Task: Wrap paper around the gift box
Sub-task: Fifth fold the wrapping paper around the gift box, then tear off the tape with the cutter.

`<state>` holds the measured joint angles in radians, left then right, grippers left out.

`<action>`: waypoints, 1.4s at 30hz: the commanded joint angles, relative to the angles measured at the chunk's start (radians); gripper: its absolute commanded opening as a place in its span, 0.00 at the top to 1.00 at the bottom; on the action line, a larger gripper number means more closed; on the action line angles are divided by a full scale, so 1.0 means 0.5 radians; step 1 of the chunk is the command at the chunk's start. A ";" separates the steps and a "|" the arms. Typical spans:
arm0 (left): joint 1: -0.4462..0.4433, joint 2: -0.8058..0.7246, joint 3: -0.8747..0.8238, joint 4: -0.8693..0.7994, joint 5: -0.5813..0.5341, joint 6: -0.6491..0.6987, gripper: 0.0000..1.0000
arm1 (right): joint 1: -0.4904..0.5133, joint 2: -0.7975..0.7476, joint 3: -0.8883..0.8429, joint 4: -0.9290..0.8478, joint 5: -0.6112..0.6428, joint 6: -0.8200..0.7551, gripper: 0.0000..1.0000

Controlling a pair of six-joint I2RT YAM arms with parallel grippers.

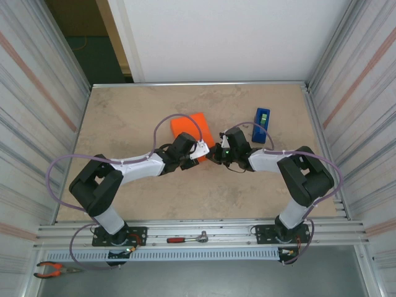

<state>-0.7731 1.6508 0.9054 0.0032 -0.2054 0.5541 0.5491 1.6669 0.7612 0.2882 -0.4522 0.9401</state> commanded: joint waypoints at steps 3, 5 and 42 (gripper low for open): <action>0.006 0.050 0.015 -0.173 0.074 -0.021 0.36 | -0.183 -0.313 -0.084 -0.060 0.003 0.029 1.00; 0.006 0.050 0.015 -0.178 0.076 -0.021 0.37 | -0.304 -0.397 -0.128 -0.162 0.013 -0.007 1.00; 0.009 0.049 0.010 -0.252 0.052 -0.047 0.40 | -1.510 0.362 0.485 -0.183 -0.625 -0.104 0.66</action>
<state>-0.7734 1.6516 0.9146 -0.0151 -0.2035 0.5499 -0.2173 1.8263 0.9833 0.2020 -0.7422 0.9085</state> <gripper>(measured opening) 0.606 0.342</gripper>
